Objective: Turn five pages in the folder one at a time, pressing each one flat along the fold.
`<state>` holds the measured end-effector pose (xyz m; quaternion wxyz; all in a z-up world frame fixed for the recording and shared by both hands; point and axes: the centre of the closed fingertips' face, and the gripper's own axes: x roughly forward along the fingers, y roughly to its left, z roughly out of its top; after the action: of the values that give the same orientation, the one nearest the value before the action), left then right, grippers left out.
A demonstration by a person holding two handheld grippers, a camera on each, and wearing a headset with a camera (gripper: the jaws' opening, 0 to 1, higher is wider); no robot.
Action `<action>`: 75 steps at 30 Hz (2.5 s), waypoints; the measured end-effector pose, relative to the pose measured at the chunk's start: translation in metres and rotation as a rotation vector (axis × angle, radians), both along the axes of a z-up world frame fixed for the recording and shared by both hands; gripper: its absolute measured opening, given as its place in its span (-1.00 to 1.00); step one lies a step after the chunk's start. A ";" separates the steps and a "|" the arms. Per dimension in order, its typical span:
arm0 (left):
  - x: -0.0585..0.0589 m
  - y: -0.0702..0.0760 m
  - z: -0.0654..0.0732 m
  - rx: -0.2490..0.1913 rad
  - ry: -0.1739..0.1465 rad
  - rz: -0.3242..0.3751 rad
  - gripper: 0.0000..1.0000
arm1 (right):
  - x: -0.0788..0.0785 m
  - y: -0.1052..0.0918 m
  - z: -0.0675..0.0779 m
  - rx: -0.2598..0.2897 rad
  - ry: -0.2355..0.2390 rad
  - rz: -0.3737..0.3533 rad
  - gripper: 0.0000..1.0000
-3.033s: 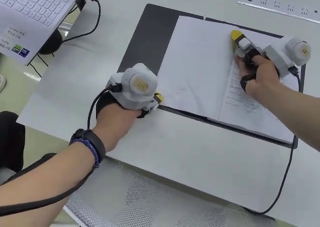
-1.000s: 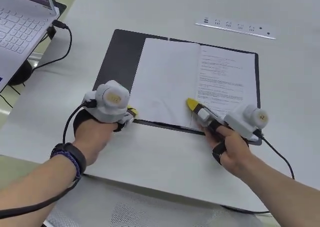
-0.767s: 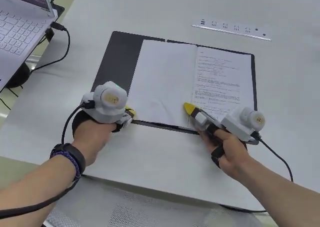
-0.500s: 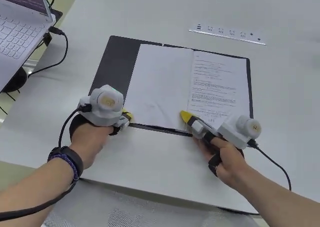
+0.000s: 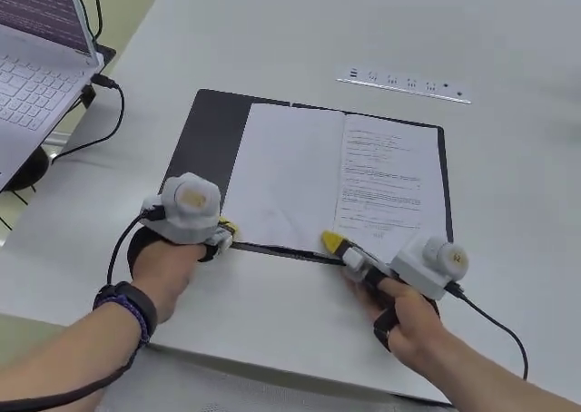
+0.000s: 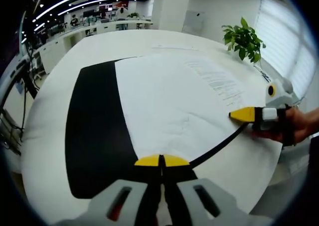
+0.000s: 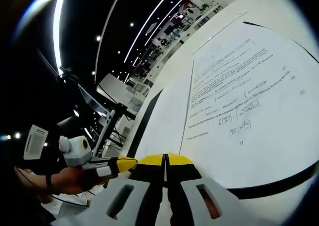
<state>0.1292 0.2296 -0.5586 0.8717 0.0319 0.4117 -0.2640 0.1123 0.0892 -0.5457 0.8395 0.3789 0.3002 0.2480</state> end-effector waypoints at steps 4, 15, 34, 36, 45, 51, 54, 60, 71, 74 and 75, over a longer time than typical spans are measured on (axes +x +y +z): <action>0.000 0.000 0.000 0.006 0.002 -0.006 -1.00 | -0.003 0.000 -0.001 0.001 0.010 -0.002 -1.00; -0.001 -0.001 0.000 0.035 -0.001 -0.014 -1.00 | -0.003 0.001 -0.001 -0.009 0.037 0.040 -1.00; -0.003 -0.016 0.038 -0.078 0.006 0.010 -0.65 | 0.007 -0.042 0.039 0.020 -0.010 -0.042 -0.49; -0.003 -0.016 0.044 -0.085 -0.005 0.009 -0.61 | 0.005 -0.047 0.041 0.000 -0.010 -0.033 -0.44; -0.010 -0.012 0.064 -0.091 -0.044 -0.017 -0.50 | -0.014 -0.068 0.046 -0.156 -0.045 0.063 -0.32; -0.023 -0.006 0.072 -0.076 -0.064 -0.057 -0.40 | -0.027 -0.083 0.053 -0.204 -0.072 0.084 -0.20; -0.030 -0.004 0.077 -0.068 -0.069 -0.068 -0.37 | -0.032 -0.092 0.055 -0.242 -0.088 0.080 -0.19; -0.037 0.003 0.083 -0.059 -0.085 -0.077 -0.28 | -0.049 -0.103 0.056 -0.347 -0.125 0.114 -0.12; -0.052 0.008 0.101 -0.042 -0.120 -0.088 -0.18 | -0.069 -0.113 0.066 -0.425 -0.165 0.106 -0.06; -0.058 0.009 0.100 -0.018 -0.127 -0.097 -0.12 | -0.076 -0.107 0.064 -0.482 -0.182 0.155 -0.02; -0.060 0.009 0.101 -0.018 -0.128 -0.097 -0.10 | -0.077 -0.106 0.064 -0.488 -0.182 0.161 0.01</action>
<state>0.0688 0.2382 -0.4577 0.8827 0.0608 0.3505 -0.3069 0.0357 -0.0169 -0.4816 0.9072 0.1166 0.3033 0.2673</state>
